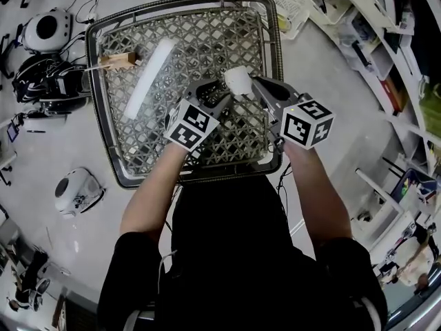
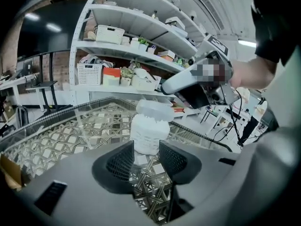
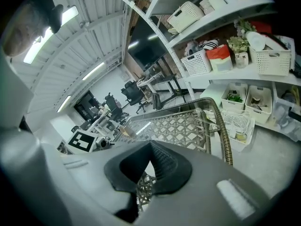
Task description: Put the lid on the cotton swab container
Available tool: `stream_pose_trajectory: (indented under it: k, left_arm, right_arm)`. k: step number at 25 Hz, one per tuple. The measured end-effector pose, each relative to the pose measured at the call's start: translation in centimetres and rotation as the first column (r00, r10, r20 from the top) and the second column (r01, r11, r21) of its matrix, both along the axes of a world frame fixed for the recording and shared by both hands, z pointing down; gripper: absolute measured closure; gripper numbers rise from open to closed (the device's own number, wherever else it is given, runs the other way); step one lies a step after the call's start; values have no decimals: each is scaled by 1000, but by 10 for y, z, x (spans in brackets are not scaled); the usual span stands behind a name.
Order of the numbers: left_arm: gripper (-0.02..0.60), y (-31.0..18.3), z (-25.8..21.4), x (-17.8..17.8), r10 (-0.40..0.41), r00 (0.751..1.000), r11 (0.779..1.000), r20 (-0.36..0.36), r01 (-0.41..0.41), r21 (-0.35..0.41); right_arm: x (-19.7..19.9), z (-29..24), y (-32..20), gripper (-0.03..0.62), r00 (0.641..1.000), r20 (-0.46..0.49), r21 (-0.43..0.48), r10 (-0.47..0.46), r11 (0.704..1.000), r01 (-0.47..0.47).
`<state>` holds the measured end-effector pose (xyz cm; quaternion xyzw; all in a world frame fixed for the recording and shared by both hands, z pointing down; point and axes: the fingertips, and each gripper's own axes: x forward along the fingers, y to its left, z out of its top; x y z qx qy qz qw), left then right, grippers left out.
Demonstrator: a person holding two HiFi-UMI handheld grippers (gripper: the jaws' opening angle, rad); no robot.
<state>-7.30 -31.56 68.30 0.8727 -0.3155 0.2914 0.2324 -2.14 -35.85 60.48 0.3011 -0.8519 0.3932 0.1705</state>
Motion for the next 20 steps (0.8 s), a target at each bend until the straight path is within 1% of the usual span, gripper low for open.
stream_pose_trajectory:
  k: [3, 8, 14, 20]
  left_arm:
    - [426, 0, 8, 5, 23, 1000, 1000, 12, -23, -6]
    - [426, -3, 12, 13, 42, 999, 999, 13, -42, 16]
    - [426, -7, 15, 21, 12, 999, 1000, -34, -12, -8]
    - [431, -10, 14, 25, -8, 998, 1000, -57, 7, -14]
  right_arm:
    - [-5, 8, 1, 586, 1000, -19, -10, -20, 1000, 20]
    - [-7, 18, 3, 586, 999, -39, -37, -30, 999, 29]
    - [-12, 24, 4, 586, 997, -49, -51, -52, 997, 50]
    - [-10, 38, 3, 586, 993, -93, -64, -71, 996, 65]
